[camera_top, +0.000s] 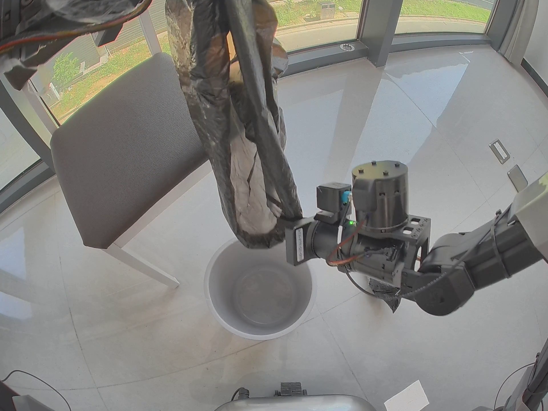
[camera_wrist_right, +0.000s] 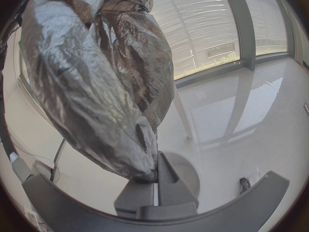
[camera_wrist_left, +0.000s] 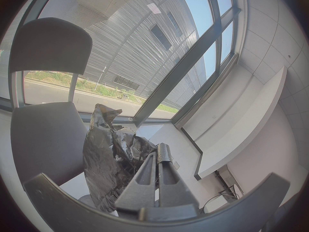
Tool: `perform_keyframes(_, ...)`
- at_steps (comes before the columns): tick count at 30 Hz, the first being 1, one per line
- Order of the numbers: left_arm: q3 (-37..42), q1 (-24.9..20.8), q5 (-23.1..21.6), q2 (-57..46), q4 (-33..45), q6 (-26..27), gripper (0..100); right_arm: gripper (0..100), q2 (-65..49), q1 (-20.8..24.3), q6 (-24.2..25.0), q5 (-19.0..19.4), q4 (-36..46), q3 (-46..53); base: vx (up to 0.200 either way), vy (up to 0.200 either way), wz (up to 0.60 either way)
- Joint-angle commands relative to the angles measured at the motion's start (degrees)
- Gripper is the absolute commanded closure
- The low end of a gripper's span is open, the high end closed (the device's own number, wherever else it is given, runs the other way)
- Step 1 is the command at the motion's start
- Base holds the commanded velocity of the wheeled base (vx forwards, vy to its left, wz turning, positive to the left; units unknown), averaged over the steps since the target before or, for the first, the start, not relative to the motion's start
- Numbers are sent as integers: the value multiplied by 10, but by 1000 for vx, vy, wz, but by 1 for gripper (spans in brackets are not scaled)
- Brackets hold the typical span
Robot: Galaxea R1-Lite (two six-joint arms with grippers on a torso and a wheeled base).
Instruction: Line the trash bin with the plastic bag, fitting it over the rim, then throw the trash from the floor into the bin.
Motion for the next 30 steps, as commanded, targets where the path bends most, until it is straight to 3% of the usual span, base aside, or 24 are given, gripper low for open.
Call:
perform_keyframes(1, 50, -18, 7, -18, 4, -1, 100, 100, -99, 24, -4, 1, 5, 116, 0, 0, 0)
perform_keyframes(6, 159, -66, 31, -72, 28, -1, 100, 100, -168, 51, -3, 5, 16, 225, 0, 0, 0)
perform_keyframes(11, 254, -73, 32, -123, 65, -9, 100, 100, -187, 78, -4, 10, 18, 309, 0, 0, 0)
perform_keyframes(18, 316, -73, 32, -158, 119, -43, 100, 100, -154, 103, -3, 39, 21, 320, 0, 0, 0)
perform_keyframes(30, 390, -71, 19, -157, 145, -119, 100, 100, -102, 123, -3, 43, 36, 334, 0, 0, 0)
